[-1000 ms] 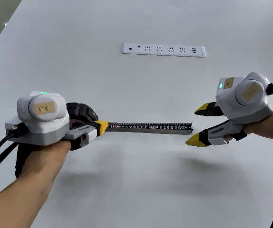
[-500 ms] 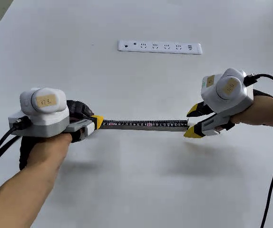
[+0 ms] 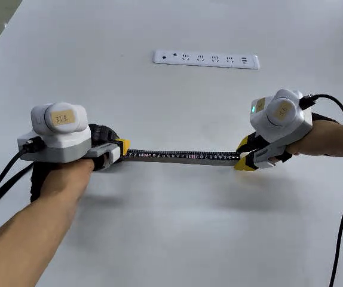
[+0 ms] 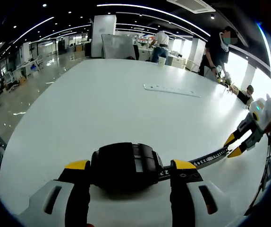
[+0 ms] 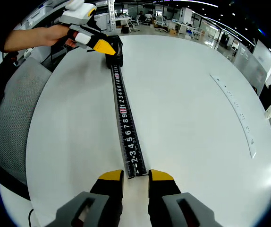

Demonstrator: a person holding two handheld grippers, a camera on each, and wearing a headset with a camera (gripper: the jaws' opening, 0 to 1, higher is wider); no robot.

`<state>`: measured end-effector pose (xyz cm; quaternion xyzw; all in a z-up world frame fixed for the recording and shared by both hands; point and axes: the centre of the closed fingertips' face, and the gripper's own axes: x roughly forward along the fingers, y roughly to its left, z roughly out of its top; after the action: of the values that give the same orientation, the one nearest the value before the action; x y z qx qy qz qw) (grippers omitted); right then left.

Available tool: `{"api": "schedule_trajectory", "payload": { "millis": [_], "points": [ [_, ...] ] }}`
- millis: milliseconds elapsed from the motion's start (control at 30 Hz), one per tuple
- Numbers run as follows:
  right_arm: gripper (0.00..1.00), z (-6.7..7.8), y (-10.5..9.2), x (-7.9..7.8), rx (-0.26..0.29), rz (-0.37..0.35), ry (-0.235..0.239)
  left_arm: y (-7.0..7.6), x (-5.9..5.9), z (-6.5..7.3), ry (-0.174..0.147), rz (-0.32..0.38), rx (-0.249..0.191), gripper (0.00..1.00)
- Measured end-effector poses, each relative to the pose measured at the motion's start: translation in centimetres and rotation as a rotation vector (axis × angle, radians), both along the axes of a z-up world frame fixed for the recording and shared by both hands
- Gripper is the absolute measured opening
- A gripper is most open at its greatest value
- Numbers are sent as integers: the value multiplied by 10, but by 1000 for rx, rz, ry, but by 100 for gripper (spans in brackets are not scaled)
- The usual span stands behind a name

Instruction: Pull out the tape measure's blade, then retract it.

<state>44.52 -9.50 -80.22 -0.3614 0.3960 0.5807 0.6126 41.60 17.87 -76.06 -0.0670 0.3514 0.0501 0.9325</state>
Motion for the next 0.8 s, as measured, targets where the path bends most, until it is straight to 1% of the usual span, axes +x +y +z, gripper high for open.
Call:
{"api": "schedule_trajectory", "payload": {
  "millis": [67,133,233,400,567,733,800],
  "points": [
    [15,0,0,3,4,-5,-14,1,1,-1,3,3,-1,64],
    [13,0,-1,4,3,-3,-16,1,2,-2,5,3,2,64],
    [13,0,-1,4,7,-6,-13,0,2,-4,11,-5,18,63],
    [13,0,-1,3,19,-16,-8,2,3,-6,17,4,9,62],
    [13,0,0,2,31,-25,-2,1,4,-6,17,12,3,61],
    [12,0,0,0,41,-37,0,2,4,-8,16,18,9,62],
    [12,0,0,0,49,-44,8,2,5,-8,17,19,10,63]
  ]
}}
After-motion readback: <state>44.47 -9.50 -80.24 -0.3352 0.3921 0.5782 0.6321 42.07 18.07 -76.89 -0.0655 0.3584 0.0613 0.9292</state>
